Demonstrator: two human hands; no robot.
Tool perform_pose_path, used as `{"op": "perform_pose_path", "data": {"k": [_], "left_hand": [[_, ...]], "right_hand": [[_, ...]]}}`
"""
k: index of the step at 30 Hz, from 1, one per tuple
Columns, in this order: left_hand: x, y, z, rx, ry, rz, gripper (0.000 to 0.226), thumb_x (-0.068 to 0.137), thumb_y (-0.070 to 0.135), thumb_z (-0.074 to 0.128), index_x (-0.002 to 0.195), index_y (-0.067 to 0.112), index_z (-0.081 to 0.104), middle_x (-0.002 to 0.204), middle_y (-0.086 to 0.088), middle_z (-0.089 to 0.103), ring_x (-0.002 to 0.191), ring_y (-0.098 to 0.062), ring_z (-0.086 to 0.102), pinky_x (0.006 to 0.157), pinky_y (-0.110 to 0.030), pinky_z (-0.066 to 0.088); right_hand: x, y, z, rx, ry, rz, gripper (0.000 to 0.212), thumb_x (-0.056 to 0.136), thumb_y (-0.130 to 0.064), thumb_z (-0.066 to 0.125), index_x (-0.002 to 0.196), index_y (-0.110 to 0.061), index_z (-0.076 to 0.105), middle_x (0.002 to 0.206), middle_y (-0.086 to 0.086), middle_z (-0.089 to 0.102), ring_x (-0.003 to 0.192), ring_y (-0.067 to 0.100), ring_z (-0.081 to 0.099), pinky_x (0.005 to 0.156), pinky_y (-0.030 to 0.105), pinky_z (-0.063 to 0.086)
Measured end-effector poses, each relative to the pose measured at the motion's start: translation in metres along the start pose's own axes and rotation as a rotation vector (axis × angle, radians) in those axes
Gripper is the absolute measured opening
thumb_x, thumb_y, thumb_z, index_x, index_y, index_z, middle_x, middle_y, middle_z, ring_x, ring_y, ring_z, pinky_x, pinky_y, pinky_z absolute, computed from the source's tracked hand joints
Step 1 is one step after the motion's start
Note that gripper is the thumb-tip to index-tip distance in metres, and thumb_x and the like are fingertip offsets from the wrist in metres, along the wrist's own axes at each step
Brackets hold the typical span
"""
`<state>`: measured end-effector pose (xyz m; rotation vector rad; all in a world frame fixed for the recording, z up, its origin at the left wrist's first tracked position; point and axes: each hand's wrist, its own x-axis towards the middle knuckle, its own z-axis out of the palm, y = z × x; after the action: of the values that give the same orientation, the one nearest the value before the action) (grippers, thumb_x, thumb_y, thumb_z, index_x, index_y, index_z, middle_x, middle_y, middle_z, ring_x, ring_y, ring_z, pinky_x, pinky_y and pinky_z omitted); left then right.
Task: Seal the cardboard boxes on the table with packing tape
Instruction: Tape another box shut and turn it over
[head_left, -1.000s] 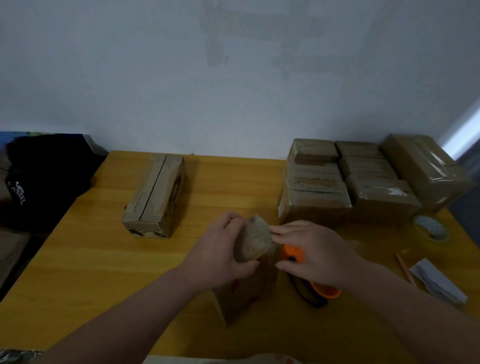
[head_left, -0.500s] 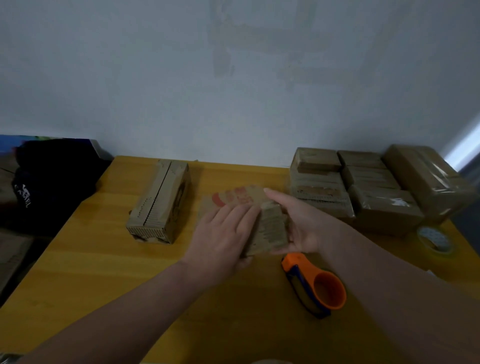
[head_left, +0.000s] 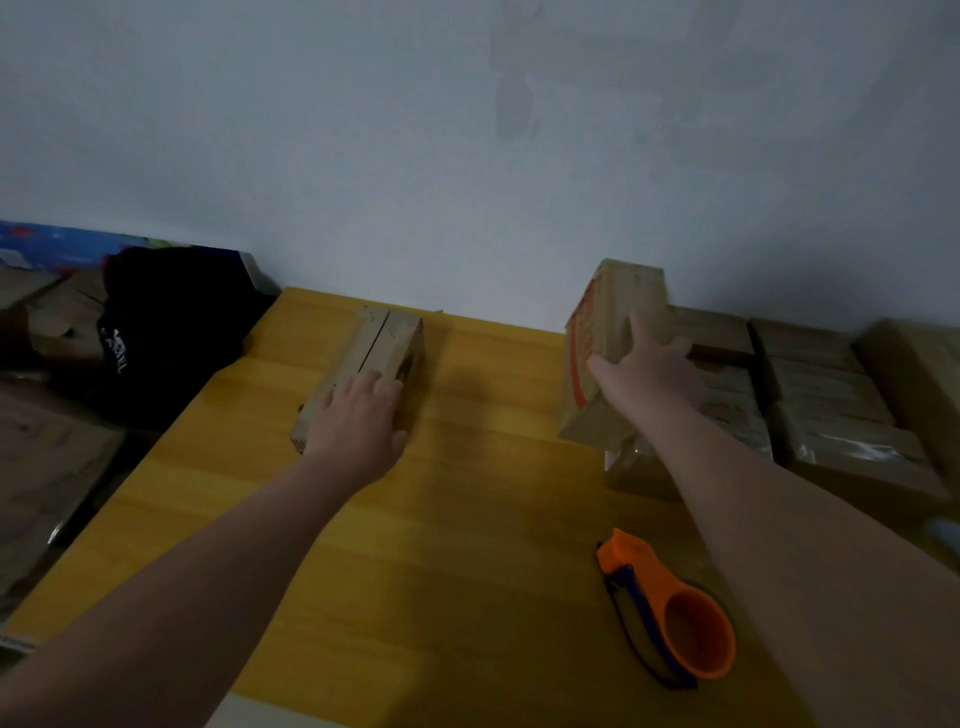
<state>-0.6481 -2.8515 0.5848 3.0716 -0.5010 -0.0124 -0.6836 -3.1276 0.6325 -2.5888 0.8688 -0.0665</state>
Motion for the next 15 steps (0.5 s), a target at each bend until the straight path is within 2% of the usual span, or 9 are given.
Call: {"op": "perform_pose_path", "data": {"k": [2,6,10,15], "left_hand": [[0.010,-0.009,0.006,0.039,-0.036,-0.074,0.060,0.090,0.040,0.058,0.142,0.020,0.034,0.147,-0.005,0.031,0.135,-0.026,0.032,0.111,-0.045,0.031],[0.025,-0.020,0.017,0.039,-0.106,-0.163,0.067,0.090,0.037,0.059,0.146,0.022,0.025,0.150,-0.004,0.026,0.140,-0.027,0.023,0.109,-0.046,0.033],[0.035,-0.026,0.033,0.049,-0.179,-0.221,0.072,0.091,0.039,0.057,0.149,0.019,0.020,0.153,-0.002,0.020,0.142,-0.026,0.018,0.110,-0.047,0.033],[0.042,-0.030,0.049,-0.004,-0.215,-0.237,0.072,0.090,0.039,0.058,0.149,0.019,0.020,0.151,0.000,0.021,0.138,-0.029,0.023,0.105,-0.050,0.039]], "right_hand": [[0.012,-0.002,0.009,-0.036,-0.002,0.007,0.072,0.089,-0.054,0.052,0.150,-0.038,0.016,0.141,0.014,0.028,0.110,0.036,0.049,0.076,0.038,0.045],[0.033,-0.002,0.025,-0.112,0.013,0.010,0.067,0.091,-0.053,0.049,0.149,-0.034,0.018,0.138,0.015,0.029,0.105,0.036,0.050,0.065,0.034,0.035],[0.052,-0.001,0.040,-0.191,0.024,0.002,0.065,0.090,-0.053,0.050,0.146,-0.031,0.023,0.138,0.015,0.027,0.105,0.037,0.049,0.063,0.034,0.037],[0.072,0.010,0.060,-0.273,-0.010,0.012,0.069,0.090,-0.057,0.046,0.148,-0.033,0.018,0.145,0.015,0.020,0.105,0.036,0.049,0.048,0.027,0.027]]}}
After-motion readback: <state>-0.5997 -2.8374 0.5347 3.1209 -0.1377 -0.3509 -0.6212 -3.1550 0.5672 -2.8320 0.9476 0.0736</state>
